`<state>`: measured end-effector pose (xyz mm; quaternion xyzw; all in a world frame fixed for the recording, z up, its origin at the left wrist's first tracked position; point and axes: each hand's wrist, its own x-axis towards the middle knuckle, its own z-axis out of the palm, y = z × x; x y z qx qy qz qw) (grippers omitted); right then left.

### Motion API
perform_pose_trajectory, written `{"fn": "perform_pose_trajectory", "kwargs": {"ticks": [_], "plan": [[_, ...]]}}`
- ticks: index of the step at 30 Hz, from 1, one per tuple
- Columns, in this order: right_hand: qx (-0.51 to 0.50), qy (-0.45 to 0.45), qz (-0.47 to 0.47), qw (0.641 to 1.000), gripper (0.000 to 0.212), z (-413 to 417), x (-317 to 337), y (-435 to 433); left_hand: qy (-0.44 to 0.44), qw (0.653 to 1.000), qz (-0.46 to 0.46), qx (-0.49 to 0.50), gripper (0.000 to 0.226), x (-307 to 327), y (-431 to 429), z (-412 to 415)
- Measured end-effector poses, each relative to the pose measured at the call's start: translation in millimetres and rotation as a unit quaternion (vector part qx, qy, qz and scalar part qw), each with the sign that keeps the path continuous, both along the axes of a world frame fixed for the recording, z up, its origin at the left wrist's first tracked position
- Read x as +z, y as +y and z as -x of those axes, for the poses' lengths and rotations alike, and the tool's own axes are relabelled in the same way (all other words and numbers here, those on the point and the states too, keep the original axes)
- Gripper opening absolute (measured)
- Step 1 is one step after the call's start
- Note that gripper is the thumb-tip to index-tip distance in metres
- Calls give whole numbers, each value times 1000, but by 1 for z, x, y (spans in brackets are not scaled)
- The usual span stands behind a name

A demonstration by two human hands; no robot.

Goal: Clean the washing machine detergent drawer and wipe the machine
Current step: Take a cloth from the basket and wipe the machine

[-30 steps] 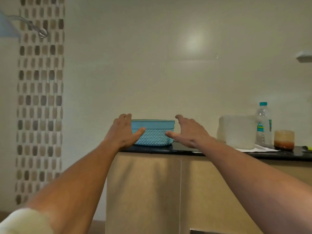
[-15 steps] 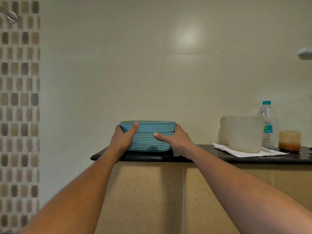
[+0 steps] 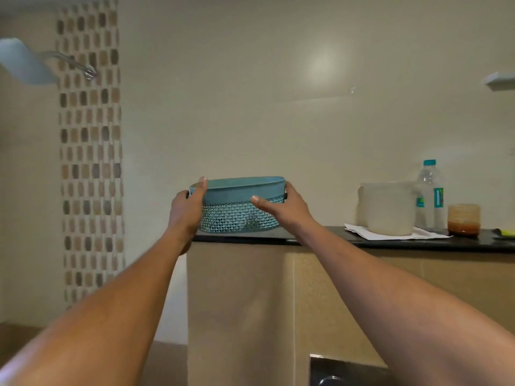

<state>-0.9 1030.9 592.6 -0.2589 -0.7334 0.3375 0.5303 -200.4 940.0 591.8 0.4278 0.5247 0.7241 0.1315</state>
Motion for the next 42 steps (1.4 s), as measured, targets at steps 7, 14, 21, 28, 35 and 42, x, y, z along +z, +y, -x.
{"fn": "perform_pose_trajectory", "kwargs": {"ticks": [7, 14, 21, 28, 35, 42], "plan": [[172, 35, 34, 984, 53, -17, -50, -123, -18, 986, 50, 158, 72, -32, -177, -44], [290, 12, 135, 947, 108, 13, -117, -253, -64, 946, 97, 301, 61, -91, -361, -69], [432, -95, 179, 879, 103, 75, -169, -418, -111, 906, 102, 396, 59, -145, -564, -60], [503, -191, 201, 819, 75, 167, -228, -578, -164, 845, 143, 489, 48, -207, -740, -17], [539, -307, 212, 755, 74, 251, -334, -720, -261, 783, 188, 533, 13, -313, -894, 45], [548, -390, 238, 701, 73, 289, -430, -783, -332, 741, 253, 526, 7, -413, -958, 67]]}}
